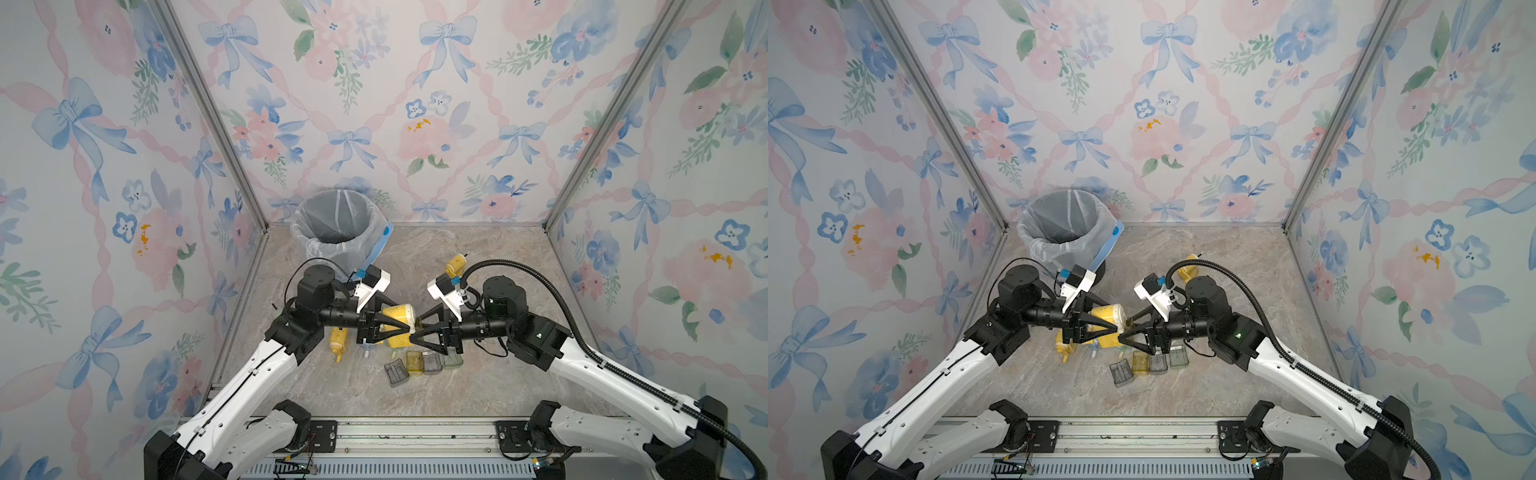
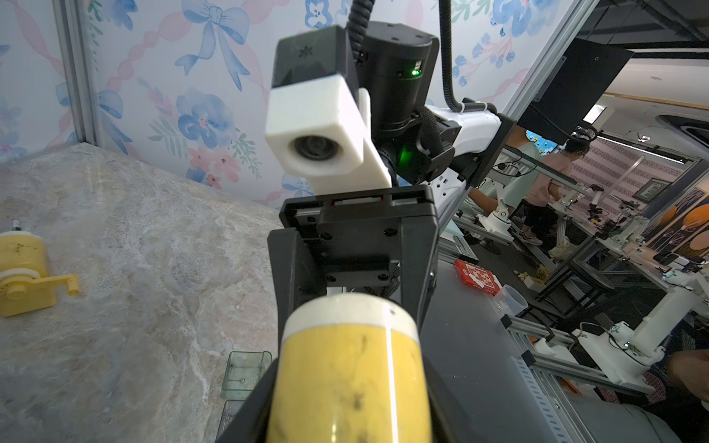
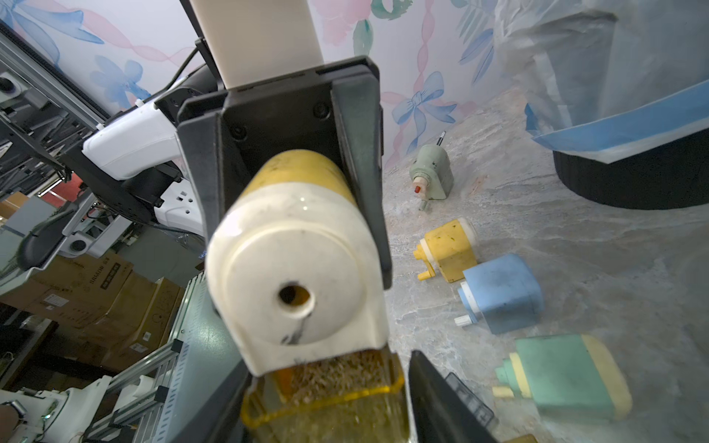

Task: Take out the pencil sharpener tray and clean the shavings
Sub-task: Open the container of the pencil sharpener.

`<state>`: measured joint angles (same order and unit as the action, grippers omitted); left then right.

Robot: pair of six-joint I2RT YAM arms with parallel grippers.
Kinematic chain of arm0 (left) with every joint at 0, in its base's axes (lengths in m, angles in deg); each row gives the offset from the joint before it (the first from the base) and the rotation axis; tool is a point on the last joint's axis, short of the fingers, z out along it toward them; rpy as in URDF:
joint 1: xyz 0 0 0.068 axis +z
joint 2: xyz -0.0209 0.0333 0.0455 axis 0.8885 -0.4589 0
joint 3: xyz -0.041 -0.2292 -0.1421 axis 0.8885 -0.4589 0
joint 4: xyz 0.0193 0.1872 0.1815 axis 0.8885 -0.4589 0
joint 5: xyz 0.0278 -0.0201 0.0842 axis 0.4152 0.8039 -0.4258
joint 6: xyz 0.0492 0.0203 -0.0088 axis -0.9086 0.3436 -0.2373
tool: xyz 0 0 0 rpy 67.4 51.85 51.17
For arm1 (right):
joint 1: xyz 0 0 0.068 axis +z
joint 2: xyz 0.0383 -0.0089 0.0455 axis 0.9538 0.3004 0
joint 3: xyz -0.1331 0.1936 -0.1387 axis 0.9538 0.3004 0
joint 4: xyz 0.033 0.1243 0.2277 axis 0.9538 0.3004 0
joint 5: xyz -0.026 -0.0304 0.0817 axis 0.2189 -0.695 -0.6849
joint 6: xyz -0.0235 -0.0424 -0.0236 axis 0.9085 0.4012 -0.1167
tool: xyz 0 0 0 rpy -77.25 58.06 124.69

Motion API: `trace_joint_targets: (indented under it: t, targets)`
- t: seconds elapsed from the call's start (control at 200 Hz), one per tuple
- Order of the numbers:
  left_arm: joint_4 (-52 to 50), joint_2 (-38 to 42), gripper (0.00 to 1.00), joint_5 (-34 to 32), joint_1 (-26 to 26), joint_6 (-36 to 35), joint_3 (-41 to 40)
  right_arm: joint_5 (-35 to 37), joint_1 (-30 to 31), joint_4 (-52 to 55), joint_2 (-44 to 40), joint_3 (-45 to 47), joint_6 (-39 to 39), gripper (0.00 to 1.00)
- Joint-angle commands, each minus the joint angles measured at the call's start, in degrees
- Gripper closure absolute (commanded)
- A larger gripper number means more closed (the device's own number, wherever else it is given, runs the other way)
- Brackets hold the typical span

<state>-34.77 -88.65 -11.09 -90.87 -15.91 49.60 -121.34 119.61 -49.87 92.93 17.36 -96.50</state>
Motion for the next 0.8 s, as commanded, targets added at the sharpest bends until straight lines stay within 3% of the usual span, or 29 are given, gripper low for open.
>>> trace_joint_targets:
  t: [0.0, 0.17, 0.795]
  targets:
    - [2.0, 0.8, 1.0, 1.2, 0.4, -0.8, -0.4, -1.1, 0.5, -1.4, 0.8, -2.3, -0.3, 0.52]
    - [2.1, 1.1, 1.0, 1.2, 0.8, -0.7, -0.5, -1.1, -0.3, 0.9, 0.3, -2.5, 0.6, 0.6]
    - [3.1, 2.7, 1.0, 0.8, 2.4, 0.0, -0.8, -3.1, -8.8, 7.7, -8.0, -1.0, 0.7, 0.63]
